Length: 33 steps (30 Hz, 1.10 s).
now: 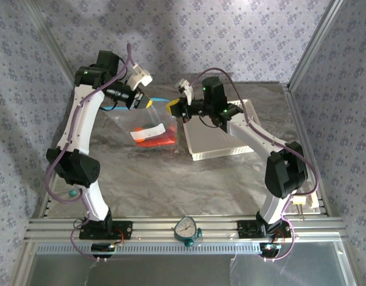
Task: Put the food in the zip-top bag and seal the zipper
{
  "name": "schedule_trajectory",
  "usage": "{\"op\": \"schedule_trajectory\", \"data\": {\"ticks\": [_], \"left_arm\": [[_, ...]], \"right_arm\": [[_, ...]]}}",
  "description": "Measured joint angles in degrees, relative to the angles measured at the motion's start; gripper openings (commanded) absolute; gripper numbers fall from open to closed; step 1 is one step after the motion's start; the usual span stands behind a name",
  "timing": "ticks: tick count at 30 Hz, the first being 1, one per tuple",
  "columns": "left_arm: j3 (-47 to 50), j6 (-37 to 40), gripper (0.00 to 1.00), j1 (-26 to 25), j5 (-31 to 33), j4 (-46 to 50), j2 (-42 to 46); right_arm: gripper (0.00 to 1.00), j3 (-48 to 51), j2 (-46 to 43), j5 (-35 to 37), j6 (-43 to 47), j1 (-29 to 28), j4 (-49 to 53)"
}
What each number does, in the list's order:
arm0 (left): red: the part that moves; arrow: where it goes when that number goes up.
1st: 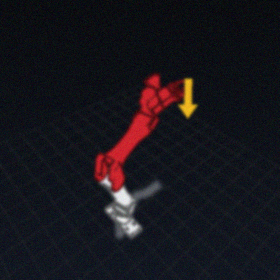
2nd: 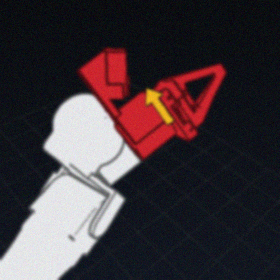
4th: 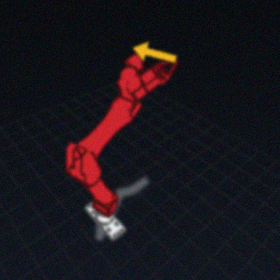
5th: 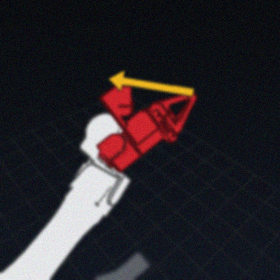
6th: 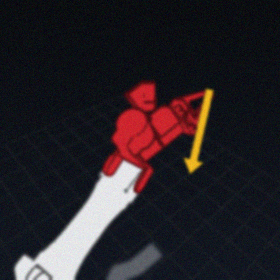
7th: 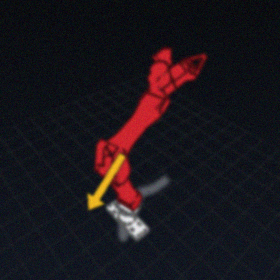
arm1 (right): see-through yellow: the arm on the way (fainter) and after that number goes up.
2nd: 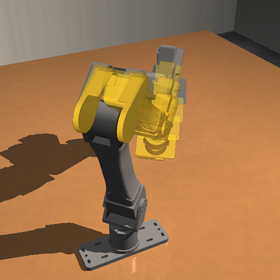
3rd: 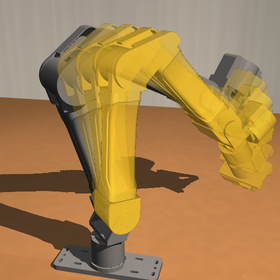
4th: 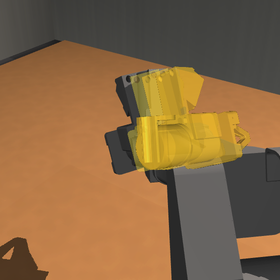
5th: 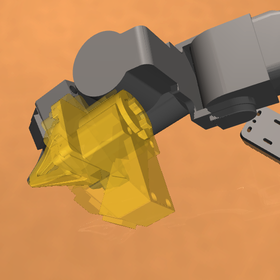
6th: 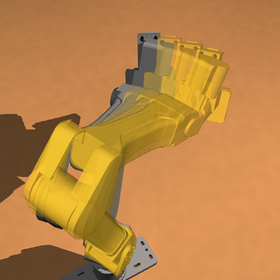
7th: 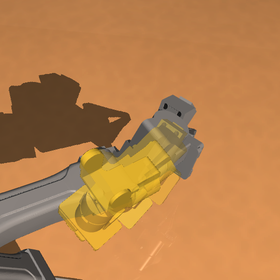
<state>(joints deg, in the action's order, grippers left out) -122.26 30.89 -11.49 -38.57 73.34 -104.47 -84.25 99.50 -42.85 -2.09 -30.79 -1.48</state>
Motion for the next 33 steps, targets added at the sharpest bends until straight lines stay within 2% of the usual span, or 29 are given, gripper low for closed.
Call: {"op": "schedule_trajectory", "data": {"ticks": [15, 33], "left_arm": [[10.12, -6.03, 0.04, 4.11, -0.15, -7.26, 7.54], [16.87, -14.08, 0.04, 4.26, 7.23, -12.26, 10.75]], "right_arm": [[0.00, 0.85, -1.70, 0.46, 0.00, 0.00, 0.02], [0.00, 2.05, -2.43, 1.92, 0.00, 0.28, 1.05]]}}
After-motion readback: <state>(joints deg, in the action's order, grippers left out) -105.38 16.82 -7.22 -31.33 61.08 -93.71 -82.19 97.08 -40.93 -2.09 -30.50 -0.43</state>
